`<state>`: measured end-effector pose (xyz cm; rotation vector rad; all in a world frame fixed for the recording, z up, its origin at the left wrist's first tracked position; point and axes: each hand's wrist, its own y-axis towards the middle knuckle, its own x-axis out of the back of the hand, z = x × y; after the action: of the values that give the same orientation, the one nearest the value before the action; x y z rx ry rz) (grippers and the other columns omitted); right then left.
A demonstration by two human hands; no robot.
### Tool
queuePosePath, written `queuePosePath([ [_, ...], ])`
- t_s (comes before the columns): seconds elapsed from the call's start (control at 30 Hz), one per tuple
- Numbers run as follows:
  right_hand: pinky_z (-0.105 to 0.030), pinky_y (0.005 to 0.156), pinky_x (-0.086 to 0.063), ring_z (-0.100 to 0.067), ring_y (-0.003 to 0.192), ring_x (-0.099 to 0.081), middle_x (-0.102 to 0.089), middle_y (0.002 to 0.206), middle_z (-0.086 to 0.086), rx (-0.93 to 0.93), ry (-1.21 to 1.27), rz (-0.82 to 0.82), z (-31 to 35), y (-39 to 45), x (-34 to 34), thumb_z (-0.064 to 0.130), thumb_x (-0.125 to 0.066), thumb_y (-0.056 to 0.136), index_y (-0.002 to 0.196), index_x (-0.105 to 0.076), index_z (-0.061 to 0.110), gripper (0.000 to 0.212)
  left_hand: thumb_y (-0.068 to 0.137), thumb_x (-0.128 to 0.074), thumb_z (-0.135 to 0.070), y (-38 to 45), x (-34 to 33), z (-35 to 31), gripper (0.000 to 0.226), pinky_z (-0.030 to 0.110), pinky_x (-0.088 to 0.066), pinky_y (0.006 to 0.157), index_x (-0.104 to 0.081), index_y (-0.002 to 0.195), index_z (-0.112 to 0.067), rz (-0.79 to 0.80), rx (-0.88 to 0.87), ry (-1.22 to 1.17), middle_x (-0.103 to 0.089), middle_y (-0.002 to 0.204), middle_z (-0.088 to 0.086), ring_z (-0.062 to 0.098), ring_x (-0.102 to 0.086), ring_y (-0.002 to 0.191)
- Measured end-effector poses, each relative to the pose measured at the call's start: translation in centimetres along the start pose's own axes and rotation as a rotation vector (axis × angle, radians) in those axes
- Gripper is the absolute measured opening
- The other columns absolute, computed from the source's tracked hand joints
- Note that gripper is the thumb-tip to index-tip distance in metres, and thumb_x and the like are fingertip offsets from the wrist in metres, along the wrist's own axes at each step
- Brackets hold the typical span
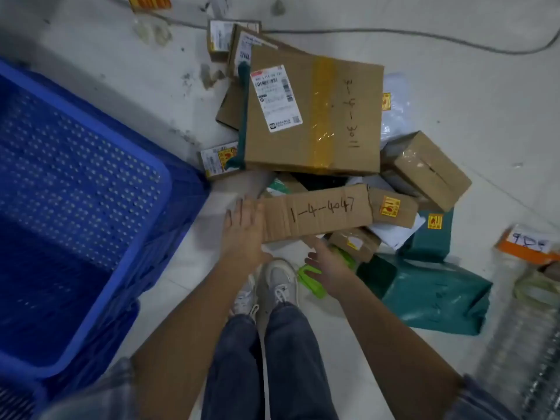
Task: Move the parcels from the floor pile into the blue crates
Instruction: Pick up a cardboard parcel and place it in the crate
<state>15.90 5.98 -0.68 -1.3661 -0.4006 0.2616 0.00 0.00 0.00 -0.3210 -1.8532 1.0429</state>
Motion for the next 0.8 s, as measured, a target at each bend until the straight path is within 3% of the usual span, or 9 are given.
queuePosePath([
  [0.07,-0.035,0.087,-0.046,-0.021,0.112,-0.050,-0.046,0.131,-0.009,-0.015,0.075,0.027,-0.2,1.9,-0.7,0.041,-0.052,0.093,0.137,-0.040,0.013,0.054,0.072,-0.071,-0.051,2.1,-0.5,0.1,0.123,0.045,0.000,0.119,0.016,0.149,-0.011,-0.041,-0.042,0.098,0.008,0.158,0.017,0.031,0.006,0.147],
  [0.2,-0.037,0.095,-0.046,-0.024,0.124,-0.048,-0.045,0.133,-0.008,-0.015,0.123,0.062,-1.4,3.6,-1.6,0.039,-0.049,0.095,0.139,-0.038,0.012,0.053,0.069,-0.075,-0.047,4.4,-2.1,0.1,0.124,0.047,-0.001,0.119,0.012,0.150,-0.011,-0.049,-0.117,0.175,0.003,0.158,0.017,0.033,0.001,0.147],
  [0.33,-0.038,0.095,-0.046,-0.021,0.114,-0.051,-0.049,0.129,-0.006,0.002,0.159,0.056,-2.5,3.5,-1.5,0.044,-0.051,0.092,0.138,-0.040,0.013,0.056,0.065,-0.076,-0.031,5.2,-3.1,0.5,0.111,0.042,-0.018,0.114,-0.008,0.150,-0.014,-0.206,-0.143,0.096,-0.030,0.144,0.016,0.033,-0.028,0.135],
  [0.4,-0.036,0.093,-0.045,-0.021,0.116,-0.051,-0.049,0.134,-0.007,0.019,0.244,0.007,-3.1,3.2,-1.1,0.048,-0.049,0.092,0.139,-0.041,0.013,0.059,0.061,-0.073,-0.042,4.6,-3.0,0.8,0.106,0.037,-0.029,0.104,-0.019,0.148,-0.017,-0.224,-0.179,-0.046,-0.040,0.136,0.013,0.031,-0.037,0.125],
  [0.5,-0.037,0.099,-0.042,-0.022,0.118,-0.051,-0.055,0.124,-0.003,0.051,0.455,-0.028,-3.7,2.2,0.2,0.055,-0.044,0.090,0.141,-0.038,0.016,0.065,0.050,-0.074,-0.052,2.8,-2.6,2.0,0.108,0.030,-0.035,0.099,-0.030,0.145,-0.028,-0.002,-0.121,-0.500,-0.041,0.135,0.006,0.024,-0.039,0.125],
  [0.6,-0.047,0.108,-0.038,-0.023,0.115,-0.053,-0.058,0.115,0.001,0.076,0.586,0.060,-4.5,0.7,1.3,0.061,-0.055,0.078,0.135,-0.040,0.026,0.069,0.046,-0.082,-0.041,0.3,-2.5,3.2,0.090,0.024,-0.042,0.099,-0.048,0.130,-0.040,0.294,-0.008,-1.068,-0.047,0.135,-0.004,0.012,-0.047,0.120],
  [0.7,-0.053,0.110,-0.033,-0.030,0.126,-0.049,-0.055,0.135,-0.010,0.095,0.548,0.252,-4.9,-0.7,1.1,0.071,-0.071,0.054,0.138,-0.044,0.020,0.102,0.044,-0.078,-0.040,-1.7,-3.4,4.4,0.068,0.027,-0.047,0.097,-0.058,0.108,-0.048,0.470,0.011,-1.192,-0.061,0.124,-0.003,0.015,-0.058,0.114],
  [0.8,-0.051,0.108,-0.036,-0.033,0.125,-0.050,-0.053,0.136,-0.015,0.113,0.535,0.323,-4.1,-2.1,0.6,0.065,-0.073,0.057,0.136,-0.046,0.013,0.099,0.050,-0.074,-0.037,-3.0,-4.1,5.3,0.065,0.030,-0.047,0.095,-0.061,0.114,-0.038,0.617,0.066,-1.309,-0.065,0.122,0.002,0.017,-0.061,0.111],
])
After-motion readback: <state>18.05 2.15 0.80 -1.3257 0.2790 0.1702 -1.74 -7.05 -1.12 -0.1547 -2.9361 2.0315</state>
